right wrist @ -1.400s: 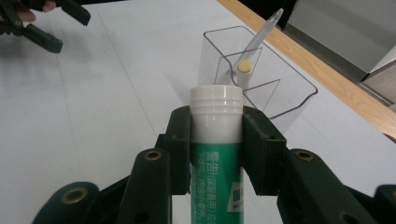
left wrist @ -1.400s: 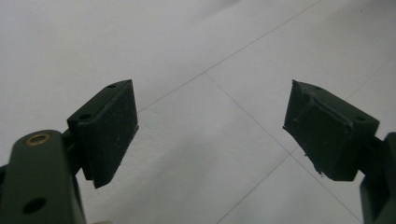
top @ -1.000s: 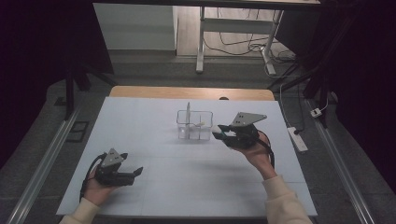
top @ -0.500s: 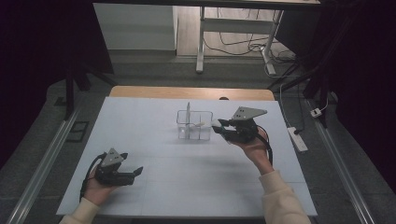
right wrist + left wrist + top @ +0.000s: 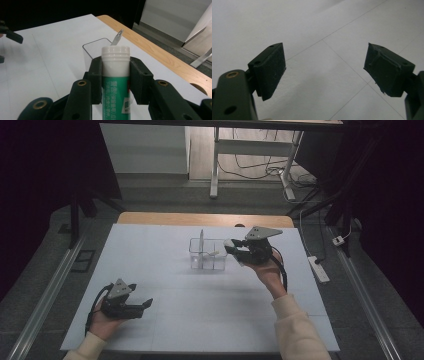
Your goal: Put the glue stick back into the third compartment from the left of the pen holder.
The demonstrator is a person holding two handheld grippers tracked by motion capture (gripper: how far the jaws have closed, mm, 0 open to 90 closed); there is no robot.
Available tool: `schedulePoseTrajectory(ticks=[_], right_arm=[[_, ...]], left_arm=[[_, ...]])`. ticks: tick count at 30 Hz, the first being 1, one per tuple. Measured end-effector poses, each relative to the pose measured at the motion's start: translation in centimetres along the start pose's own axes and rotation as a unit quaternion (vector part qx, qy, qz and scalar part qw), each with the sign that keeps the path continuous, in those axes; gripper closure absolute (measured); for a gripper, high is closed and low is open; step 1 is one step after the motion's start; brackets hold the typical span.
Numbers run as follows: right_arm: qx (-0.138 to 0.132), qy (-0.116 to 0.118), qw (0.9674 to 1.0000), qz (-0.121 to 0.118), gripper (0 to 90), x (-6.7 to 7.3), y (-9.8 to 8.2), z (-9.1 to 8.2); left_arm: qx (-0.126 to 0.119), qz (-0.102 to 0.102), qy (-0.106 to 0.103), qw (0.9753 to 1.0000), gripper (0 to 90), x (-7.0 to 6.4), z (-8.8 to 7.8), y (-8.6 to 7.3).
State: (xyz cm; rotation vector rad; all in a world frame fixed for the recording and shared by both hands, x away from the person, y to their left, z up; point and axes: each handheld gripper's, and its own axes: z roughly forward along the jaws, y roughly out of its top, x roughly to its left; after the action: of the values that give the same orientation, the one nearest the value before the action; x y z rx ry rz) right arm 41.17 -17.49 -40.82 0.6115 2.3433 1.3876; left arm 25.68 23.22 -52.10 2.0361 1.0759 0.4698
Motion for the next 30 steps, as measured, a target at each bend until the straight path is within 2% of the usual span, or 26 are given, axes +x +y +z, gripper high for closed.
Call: schedulePoseTrajectory(ticks=[15, 30], right_arm=[[-0.014, -0.014, 0.9997, 0.015, 64.8, -1.0, 1.1, 1.5], [-0.022, -0.017, 0.9990, 0.034, 64.7, -2.1, 1.9, 4.1]], left_arm=[[0.000, 0.000, 0.000, 1.0000, 17.3, 0.0, 0.0, 0.0], [-0.001, 0.000, 0.000, 1.0000, 17.3, 0.1, 0.0, 0.0]])
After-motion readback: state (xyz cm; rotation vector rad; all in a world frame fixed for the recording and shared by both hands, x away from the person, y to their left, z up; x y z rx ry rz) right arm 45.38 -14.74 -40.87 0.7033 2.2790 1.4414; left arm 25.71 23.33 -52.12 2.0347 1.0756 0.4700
